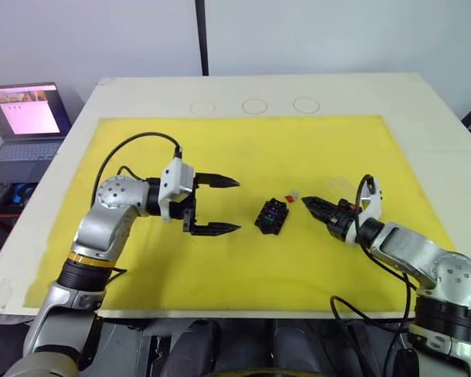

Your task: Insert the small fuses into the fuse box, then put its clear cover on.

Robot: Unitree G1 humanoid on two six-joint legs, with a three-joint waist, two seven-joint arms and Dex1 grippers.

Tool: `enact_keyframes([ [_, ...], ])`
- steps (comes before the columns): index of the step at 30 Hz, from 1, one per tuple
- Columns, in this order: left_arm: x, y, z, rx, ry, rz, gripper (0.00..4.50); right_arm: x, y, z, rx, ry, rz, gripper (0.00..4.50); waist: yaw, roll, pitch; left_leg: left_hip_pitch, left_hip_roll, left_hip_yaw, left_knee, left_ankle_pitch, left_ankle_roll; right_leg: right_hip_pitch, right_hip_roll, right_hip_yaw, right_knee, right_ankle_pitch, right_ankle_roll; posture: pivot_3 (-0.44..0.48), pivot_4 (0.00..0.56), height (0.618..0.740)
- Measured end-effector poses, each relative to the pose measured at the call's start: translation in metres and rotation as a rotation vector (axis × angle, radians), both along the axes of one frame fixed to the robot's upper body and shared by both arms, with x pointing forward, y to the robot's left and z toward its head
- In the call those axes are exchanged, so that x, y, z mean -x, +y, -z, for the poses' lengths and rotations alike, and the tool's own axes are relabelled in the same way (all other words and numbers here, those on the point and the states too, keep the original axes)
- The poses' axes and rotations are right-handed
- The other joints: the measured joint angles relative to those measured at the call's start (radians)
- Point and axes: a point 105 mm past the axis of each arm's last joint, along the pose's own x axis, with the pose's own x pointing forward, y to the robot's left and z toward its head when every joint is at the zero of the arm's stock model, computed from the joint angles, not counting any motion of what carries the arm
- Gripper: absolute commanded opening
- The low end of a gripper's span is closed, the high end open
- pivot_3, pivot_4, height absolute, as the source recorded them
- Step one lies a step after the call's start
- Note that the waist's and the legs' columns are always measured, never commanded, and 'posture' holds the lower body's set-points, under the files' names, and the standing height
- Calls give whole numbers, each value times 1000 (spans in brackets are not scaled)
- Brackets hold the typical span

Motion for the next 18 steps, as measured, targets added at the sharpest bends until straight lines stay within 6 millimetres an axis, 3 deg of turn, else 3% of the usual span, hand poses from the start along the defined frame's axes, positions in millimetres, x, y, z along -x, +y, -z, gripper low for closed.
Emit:
enact_keyframes([
  [18,-1,1,0,-3,1,-10,4500,-35,10,3,-19,-26,-80,2330,-18,0,0,0,0,0,0,0,0,0,0,0,0,0,0,0,150,740],
])
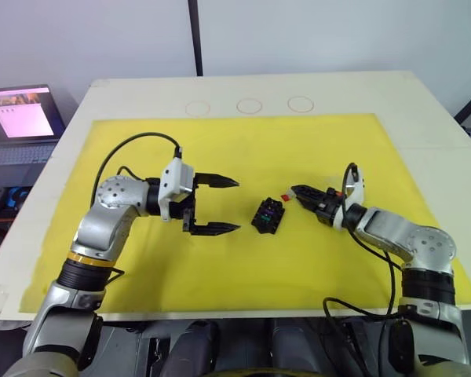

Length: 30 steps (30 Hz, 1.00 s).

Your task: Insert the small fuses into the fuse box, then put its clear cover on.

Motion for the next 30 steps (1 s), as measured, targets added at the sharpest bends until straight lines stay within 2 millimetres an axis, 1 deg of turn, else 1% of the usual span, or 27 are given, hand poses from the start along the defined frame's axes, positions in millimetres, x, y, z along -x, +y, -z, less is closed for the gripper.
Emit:
enact_keyframes([
  [5,0,0,0,1,-1,-3,4500,-5,1,2,3,-7,-8,2330,-1,0,0,0,0,0,0,0,0,0,0,0,0,0,0,0,150,740],
  [13,1,-1,-2,0,-6,-4,4500,-6,5,6,11,-30,-26,2330,-5,0,0,1,0,0,0,0,0,0,0,0,0,0,0,0,150,740],
  [16,1,-1,-2,0,-2,-5,4500,-7,3,7,16,-32,-18,1763,-5,0,0,1,0,0,0,0,0,0,0,0,0,0,0,0,150,740],
  [21,1,-2,-2,-10,-10,-3,4500,-6,6,7,26,-38,-27,29,-1,-1,-1,1,0,0,0,0,0,1,0,0,0,0,0,0,150,740],
  [23,2,-2,-2,-14,-18,-1,4500,-4,6,8,38,-41,-30,7,1,-3,-2,1,0,0,1,0,0,2,0,0,0,0,0,0,150,740],
  [30,2,-1,-2,-15,-17,-2,4500,-4,4,7,40,-47,-14,7,2,-3,-2,1,0,-1,1,0,0,2,0,0,0,0,0,0,150,740],
])
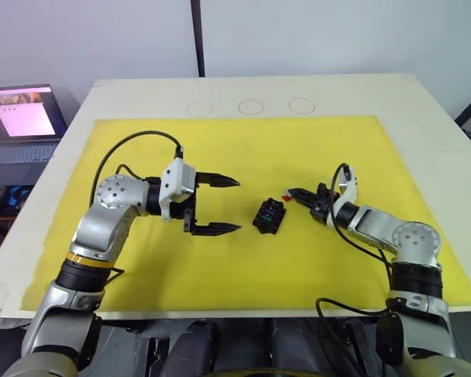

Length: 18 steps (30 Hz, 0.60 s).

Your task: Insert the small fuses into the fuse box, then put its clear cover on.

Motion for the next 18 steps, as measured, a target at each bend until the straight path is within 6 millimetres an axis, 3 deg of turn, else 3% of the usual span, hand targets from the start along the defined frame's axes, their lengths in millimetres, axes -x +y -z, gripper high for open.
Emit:
enact_keyframes([
  [5,0,0,0,0,1,0,4500,2,-3,-2,-11,-1,8,7,2,0,0,0,0,0,0,0,0,0,0,0,0,0,0,0,150,740],
  [9,1,3,2,-12,8,-1,4500,12,-8,-17,-46,-28,9,7,5,3,2,-2,-1,-1,-1,0,0,-2,-1,0,0,0,0,0,150,740],
  [14,5,8,9,-28,33,-2,4500,47,-23,-35,-22,-51,28,7,2,4,3,-3,-1,-1,-3,-1,1,-3,-2,0,-1,-1,1,0,150,740],
  [18,12,5,6,-18,35,31,4500,75,-18,-25,-3,32,41,7,-2,4,5,-3,0,0,-2,-1,1,-3,-2,1,-1,-1,1,0,150,740],
])
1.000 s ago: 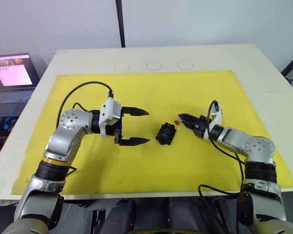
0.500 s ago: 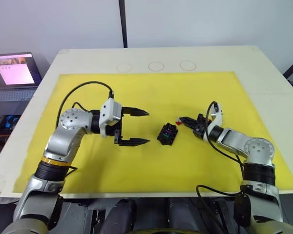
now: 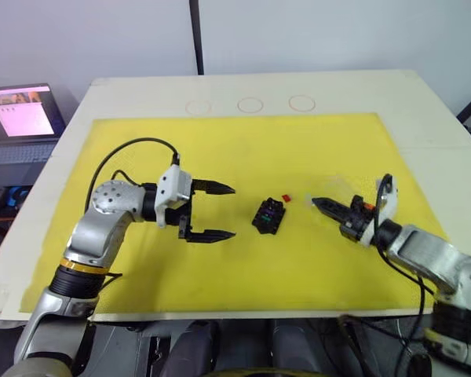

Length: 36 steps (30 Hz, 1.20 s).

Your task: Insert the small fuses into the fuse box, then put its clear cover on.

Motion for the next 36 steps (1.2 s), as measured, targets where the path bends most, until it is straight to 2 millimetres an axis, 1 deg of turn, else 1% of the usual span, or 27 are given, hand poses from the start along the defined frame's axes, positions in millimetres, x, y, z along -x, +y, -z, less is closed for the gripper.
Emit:
enact_keyframes([
  [2,2,-1,0,6,4,7,4500,8,6,1,0,16,18,7,0,0,0,0,0,1,0,0,0,0,0,0,0,0,0,0,150,740],
  [4,3,-1,-1,7,4,11,4500,11,10,0,9,18,44,7,3,0,1,0,0,0,0,0,0,0,0,0,0,0,1,0,150,740],
  [9,3,-1,-1,6,4,12,4500,18,18,8,31,69,85,7,4,0,2,0,0,0,0,0,0,0,0,0,-1,0,1,0,150,740],
  [10,3,-2,-1,6,4,13,4500,18,18,10,34,80,92,7,4,0,2,0,0,0,0,0,0,0,0,0,-1,-1,1,0,150,740],
  [11,3,-2,-1,9,4,13,4500,19,16,17,62,120,119,7,5,0,2,0,0,0,0,0,0,0,0,0,-1,-1,1,0,150,740],
  [15,3,-3,-1,11,3,11,4500,19,12,23,72,156,154,7,5,0,2,0,0,0,0,0,0,0,0,0,-1,-1,1,0,150,740],
  [20,3,-3,-2,12,1,6,4500,23,14,26,73,179,174,7,6,-1,2,0,0,0,0,0,0,1,0,0,-1,-1,1,0,150,740],
  [21,3,-3,-2,12,1,6,4500,24,15,27,72,180,176,500,6,-1,2,0,0,0,0,0,0,1,0,0,-1,-1,1,0,150,740],
  [22,3,-3,-2,12,1,6,4500,25,15,28,71,184,176,708,6,-1,2,0,0,0,0,0,0,1,0,0,-1,-1,1,0,150,740],
  [24,3,-3,-2,13,1,5,4500,26,16,28,66,188,174,1381,6,-1,2,0,0,0,0,0,0,1,0,0,-1,-1,1,0,150,740],
  [28,2,-3,-2,13,2,2,4500,29,19,24,62,163,149,2796,8,-1,2,0,0,0,0,0,0,1,0,0,-1,-1,1,0,150,740],
  [29,2,-3,-2,13,4,0,4500,30,19,23,70,153,132,3041,8,-1,2,0,0,0,0,0,0,1,0,0,-1,-1,1,0,150,740],
  [33,2,-4,-1,15,10,-3,4500,33,17,15,100,101,56,4465,17,-1,2,0,0,0,0,0,0,2,0,0,-2,-2,-1,0,150,740],
  [36,2,-4,-1,16,10,-4,4500,34,10,12,131,78,-12,4488,27,-1,3,0,0,0,1,0,0,3,0,0,-3,-3,-2,0,150,740],
])
